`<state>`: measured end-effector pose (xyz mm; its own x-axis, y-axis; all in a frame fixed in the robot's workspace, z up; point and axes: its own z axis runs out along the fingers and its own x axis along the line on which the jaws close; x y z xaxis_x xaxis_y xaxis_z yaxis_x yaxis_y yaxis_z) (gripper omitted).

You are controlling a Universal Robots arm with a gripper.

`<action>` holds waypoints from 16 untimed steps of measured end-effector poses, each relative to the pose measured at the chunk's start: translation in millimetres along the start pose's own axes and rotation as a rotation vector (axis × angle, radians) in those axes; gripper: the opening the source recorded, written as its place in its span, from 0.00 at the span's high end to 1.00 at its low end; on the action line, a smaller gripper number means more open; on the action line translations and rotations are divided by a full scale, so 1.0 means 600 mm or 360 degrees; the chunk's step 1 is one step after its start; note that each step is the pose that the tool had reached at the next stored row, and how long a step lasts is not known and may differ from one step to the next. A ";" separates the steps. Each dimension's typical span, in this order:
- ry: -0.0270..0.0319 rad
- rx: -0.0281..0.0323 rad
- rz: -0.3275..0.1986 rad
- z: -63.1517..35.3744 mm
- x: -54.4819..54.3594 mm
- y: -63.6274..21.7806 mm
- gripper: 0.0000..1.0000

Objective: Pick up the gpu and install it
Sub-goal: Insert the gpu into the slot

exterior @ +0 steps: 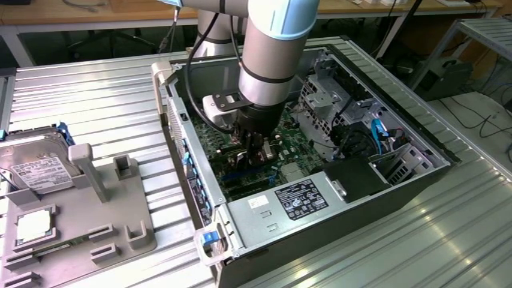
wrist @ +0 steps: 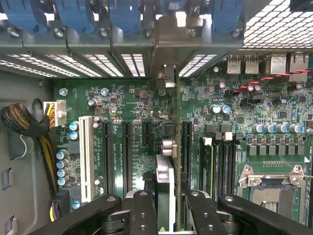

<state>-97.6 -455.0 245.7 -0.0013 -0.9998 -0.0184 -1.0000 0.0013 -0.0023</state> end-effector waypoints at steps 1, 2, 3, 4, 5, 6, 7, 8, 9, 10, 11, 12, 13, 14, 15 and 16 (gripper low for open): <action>0.00000 0.00000 0.0000 0.000 0.000 0.000 0.72; 0.00000 0.00001 0.0000 0.000 0.000 0.000 0.72; 0.00000 0.00004 0.0000 0.000 0.000 0.000 0.72; -0.00001 0.00009 0.0000 0.000 0.000 0.000 0.72; -0.00002 0.00021 0.0000 0.000 0.000 0.000 0.72; -0.00002 0.00035 0.0000 0.000 0.000 0.000 0.72; -0.00001 0.00046 0.0000 0.000 0.000 0.000 0.72; -0.00001 0.00053 0.0000 0.000 0.000 0.001 0.72; 0.00000 0.00055 0.0000 0.000 0.000 0.001 0.72; 0.00000 0.00057 0.0000 0.000 0.000 0.001 0.72; 0.00000 0.00059 0.0000 0.000 0.000 0.002 0.72; 0.00000 0.00060 0.0000 0.001 0.000 0.002 0.72; 0.00001 0.00059 0.0000 0.001 0.000 0.002 0.72; 0.00001 0.00060 0.0000 0.001 0.000 0.003 0.72; 0.00002 0.00058 0.0000 0.002 0.000 0.003 0.72; -0.00001 0.00061 0.0000 0.003 0.000 0.004 0.72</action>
<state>-99.9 -454.9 244.1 -0.0011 -0.9998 -0.0185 -1.0000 0.0012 -0.0061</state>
